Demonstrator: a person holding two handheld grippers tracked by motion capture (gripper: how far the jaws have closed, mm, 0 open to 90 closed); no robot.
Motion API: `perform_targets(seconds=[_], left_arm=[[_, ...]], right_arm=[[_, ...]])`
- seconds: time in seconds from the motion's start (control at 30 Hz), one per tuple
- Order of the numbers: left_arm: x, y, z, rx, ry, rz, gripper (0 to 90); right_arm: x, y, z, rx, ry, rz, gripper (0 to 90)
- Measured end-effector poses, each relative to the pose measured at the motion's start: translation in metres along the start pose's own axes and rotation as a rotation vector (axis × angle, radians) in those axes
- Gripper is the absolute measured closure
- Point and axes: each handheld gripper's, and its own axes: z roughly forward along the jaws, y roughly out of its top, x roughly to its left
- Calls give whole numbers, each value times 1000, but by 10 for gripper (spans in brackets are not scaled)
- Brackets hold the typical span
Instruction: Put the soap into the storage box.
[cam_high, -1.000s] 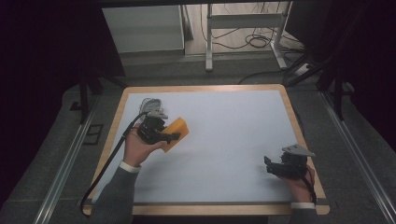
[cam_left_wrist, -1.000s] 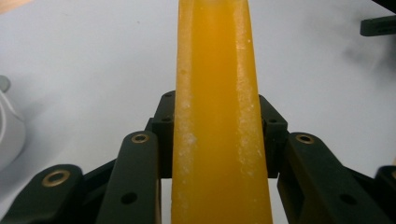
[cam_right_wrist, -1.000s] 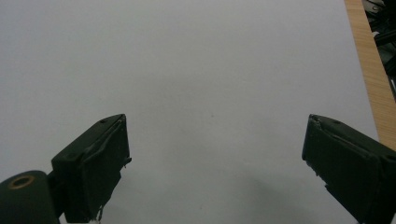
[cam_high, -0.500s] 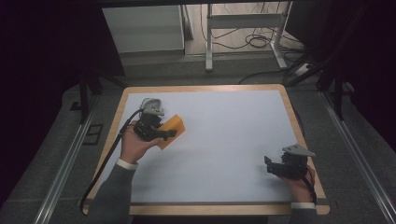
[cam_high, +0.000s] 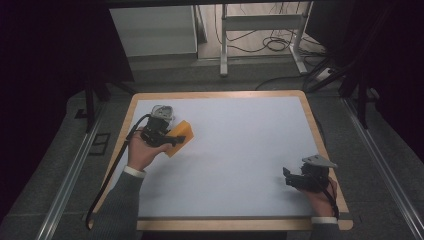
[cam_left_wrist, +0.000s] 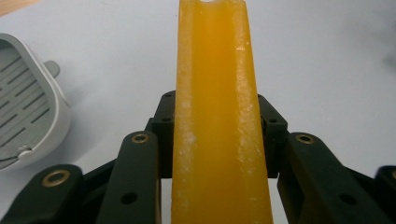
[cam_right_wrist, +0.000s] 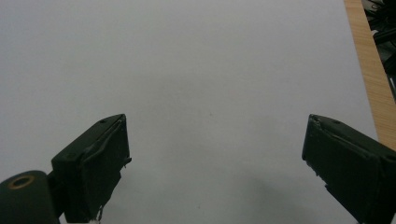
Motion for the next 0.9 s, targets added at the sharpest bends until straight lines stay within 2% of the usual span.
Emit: perform_targets(seconds=[0.17, 0.43, 0.6, 0.7, 0.9], left_arm=[[5, 1, 1, 5, 17, -11, 610], [12, 5, 1, 2, 22, -24, 611], [18, 9, 0, -12, 40, -40, 610], [20, 11, 0, 3, 37, -43, 610], [23, 15, -1, 1, 37, -50, 610]], right_arm=[[0, 0, 0, -4, -2, 1, 74], [0, 0, 0, 1, -5, 1, 73], [0, 0, 1, 2, -5, 0, 74], [0, 0, 1, 2, -4, -1, 74], [0, -1, 1, 3, -5, -2, 74]])
